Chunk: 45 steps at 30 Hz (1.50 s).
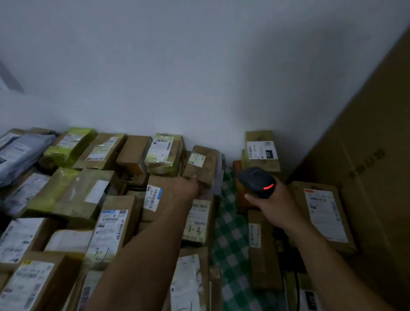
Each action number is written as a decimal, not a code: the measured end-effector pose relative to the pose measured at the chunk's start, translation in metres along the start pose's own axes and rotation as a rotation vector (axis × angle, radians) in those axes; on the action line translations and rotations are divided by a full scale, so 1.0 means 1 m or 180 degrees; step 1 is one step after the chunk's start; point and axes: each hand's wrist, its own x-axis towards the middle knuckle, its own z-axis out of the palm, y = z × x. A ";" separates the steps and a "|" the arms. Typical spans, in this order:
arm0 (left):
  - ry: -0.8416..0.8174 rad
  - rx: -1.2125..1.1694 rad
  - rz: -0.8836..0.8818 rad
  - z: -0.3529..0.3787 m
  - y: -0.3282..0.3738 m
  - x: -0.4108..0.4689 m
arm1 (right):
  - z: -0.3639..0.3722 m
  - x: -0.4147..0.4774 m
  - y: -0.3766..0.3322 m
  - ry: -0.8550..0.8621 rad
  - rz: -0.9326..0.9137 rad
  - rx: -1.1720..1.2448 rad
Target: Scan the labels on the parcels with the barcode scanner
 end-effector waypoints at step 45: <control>-0.0557 -0.1667 0.1576 0.051 0.026 -0.178 | -0.062 -0.086 0.025 0.0753 0.0105 0.0640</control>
